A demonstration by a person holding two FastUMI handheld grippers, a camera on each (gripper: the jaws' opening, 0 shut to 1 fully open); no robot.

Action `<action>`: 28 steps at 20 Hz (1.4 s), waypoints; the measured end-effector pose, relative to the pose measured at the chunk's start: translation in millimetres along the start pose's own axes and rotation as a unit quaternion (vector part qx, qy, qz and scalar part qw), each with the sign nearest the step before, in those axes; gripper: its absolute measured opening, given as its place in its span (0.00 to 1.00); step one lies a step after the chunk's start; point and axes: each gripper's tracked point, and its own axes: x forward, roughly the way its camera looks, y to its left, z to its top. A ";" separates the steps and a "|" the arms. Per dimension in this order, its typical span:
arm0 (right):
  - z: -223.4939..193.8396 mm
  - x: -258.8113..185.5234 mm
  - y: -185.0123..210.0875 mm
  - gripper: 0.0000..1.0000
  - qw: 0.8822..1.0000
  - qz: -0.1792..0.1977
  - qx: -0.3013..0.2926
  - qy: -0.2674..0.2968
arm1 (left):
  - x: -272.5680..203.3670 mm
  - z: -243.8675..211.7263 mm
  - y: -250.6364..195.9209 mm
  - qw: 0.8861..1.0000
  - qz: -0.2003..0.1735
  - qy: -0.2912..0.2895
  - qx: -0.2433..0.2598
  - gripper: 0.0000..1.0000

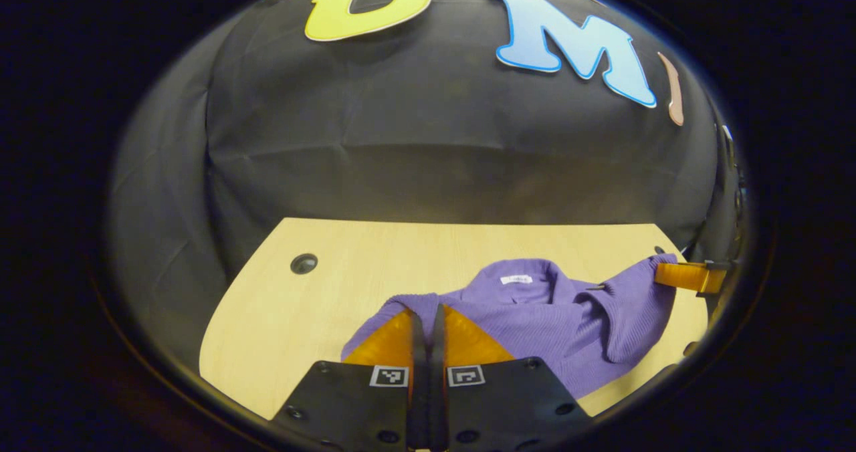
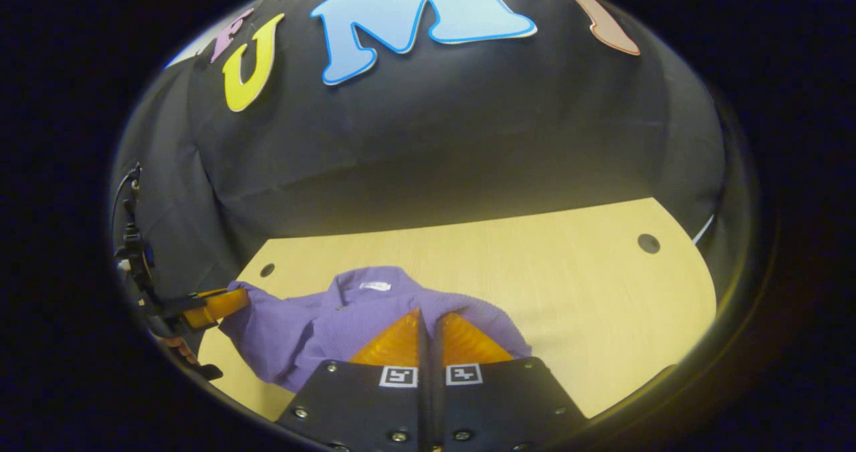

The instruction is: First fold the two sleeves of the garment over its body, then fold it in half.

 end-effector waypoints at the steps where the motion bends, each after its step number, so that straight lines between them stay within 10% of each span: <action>1: 2.6 7.2 -2.6 0.01 1.000 -0.002 0.004 -0.002 | 10.4 4.2 -0.7 1.000 -0.002 -0.002 0.001 0.07; 26: -44.5 112.5 -42.7 0.00 0.998 -0.056 0.025 0.032 | 142.1 -47.7 -7.0 0.999 0.009 0.042 0.026 0.07; 28: -41.9 110.0 -46.0 0.17 0.998 -0.061 0.021 0.028 | 141.2 -48.0 -7.7 0.999 0.011 0.043 0.028 0.22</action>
